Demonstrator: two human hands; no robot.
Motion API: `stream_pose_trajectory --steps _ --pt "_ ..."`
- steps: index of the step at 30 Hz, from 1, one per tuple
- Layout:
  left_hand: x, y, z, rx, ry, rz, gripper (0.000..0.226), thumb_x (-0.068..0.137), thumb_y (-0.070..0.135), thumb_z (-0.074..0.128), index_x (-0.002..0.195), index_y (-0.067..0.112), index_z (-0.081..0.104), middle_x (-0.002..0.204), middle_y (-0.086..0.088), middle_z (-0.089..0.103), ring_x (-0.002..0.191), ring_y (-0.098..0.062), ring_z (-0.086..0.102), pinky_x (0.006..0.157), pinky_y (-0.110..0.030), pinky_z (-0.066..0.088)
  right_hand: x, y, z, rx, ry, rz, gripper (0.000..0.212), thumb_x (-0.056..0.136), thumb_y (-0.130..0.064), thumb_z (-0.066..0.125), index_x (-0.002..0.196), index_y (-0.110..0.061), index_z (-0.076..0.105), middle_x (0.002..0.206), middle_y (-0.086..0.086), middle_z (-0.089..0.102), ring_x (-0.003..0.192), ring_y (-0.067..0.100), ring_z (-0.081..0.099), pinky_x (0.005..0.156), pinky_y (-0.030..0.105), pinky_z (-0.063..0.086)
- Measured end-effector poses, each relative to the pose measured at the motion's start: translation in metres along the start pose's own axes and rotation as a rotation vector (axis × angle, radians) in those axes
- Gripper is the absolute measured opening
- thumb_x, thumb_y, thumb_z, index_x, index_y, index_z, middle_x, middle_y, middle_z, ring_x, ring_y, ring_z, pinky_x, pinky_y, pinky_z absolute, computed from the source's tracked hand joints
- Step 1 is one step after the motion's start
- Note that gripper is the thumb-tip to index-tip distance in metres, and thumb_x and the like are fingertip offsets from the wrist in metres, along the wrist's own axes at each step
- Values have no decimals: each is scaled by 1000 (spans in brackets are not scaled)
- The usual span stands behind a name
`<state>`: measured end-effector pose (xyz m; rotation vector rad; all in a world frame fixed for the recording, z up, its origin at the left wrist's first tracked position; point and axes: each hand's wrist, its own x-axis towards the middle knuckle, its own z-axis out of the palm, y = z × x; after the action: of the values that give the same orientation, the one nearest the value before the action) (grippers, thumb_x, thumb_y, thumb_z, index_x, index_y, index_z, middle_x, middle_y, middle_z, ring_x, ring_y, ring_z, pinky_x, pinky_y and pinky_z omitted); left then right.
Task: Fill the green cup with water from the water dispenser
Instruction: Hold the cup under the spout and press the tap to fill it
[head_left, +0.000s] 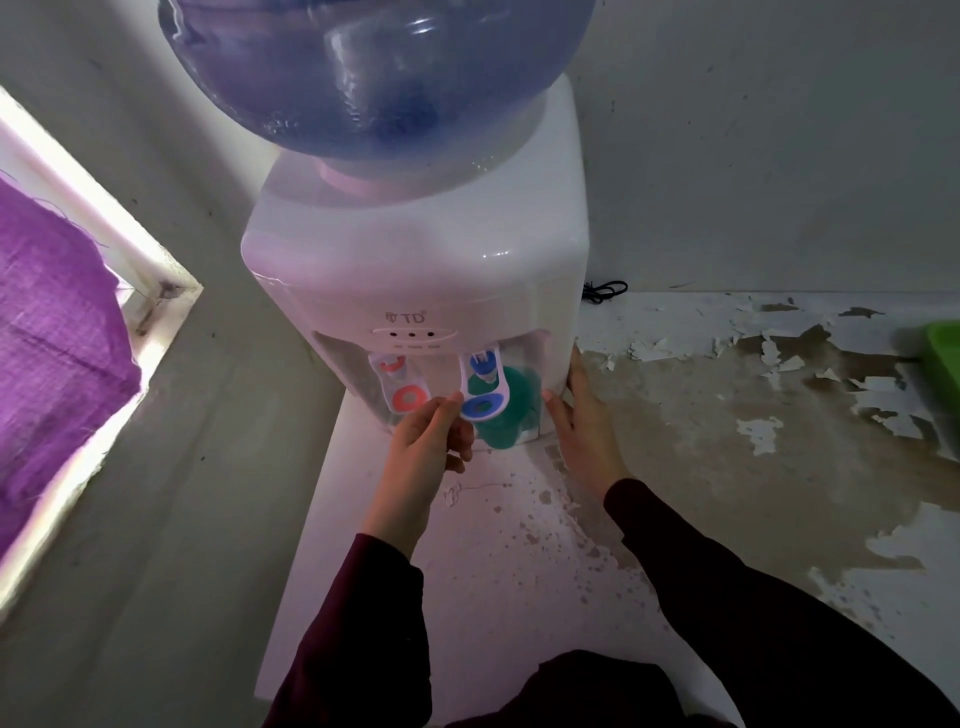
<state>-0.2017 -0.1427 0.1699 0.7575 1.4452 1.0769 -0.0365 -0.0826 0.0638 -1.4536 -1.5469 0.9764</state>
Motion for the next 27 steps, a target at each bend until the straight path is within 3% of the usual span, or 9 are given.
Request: stream_pose_trajectory --steps 4,11,17,27 --pt "1 0 0 -3 3 -3 27 95 29 43 89 11 62 67 -4 56 57 -14 49 60 -27 43 -1 -1 -1 32 -3 -10 66 99 -24 44 152 -32 6 132 21 55 111 29 61 100 42 51" --pt "2 -2 0 4 -9 30 24 94 26 46 90 11 64 64 -2 54 55 -13 48 60 -28 42 -2 -2 -2 3 -6 15 66 99 -26 43 152 -32 5 125 19 60 105 26 64 97 44 53" --pt "5 -3 -1 35 11 32 24 91 23 52 95 2 62 64 -2 54 52 -10 47 57 -25 43 -2 -6 -3 -6 -20 7 68 98 -29 43 151 -34 2 155 4 36 135 23 46 108 50 43" --pt "13 -5 -2 96 14 42 17 90 16 53 87 1 61 63 -5 53 54 -14 45 56 -24 44 -2 -8 -3 -6 -14 34 68 98 -26 43 151 -36 1 156 3 34 137 20 43 110 48 42"
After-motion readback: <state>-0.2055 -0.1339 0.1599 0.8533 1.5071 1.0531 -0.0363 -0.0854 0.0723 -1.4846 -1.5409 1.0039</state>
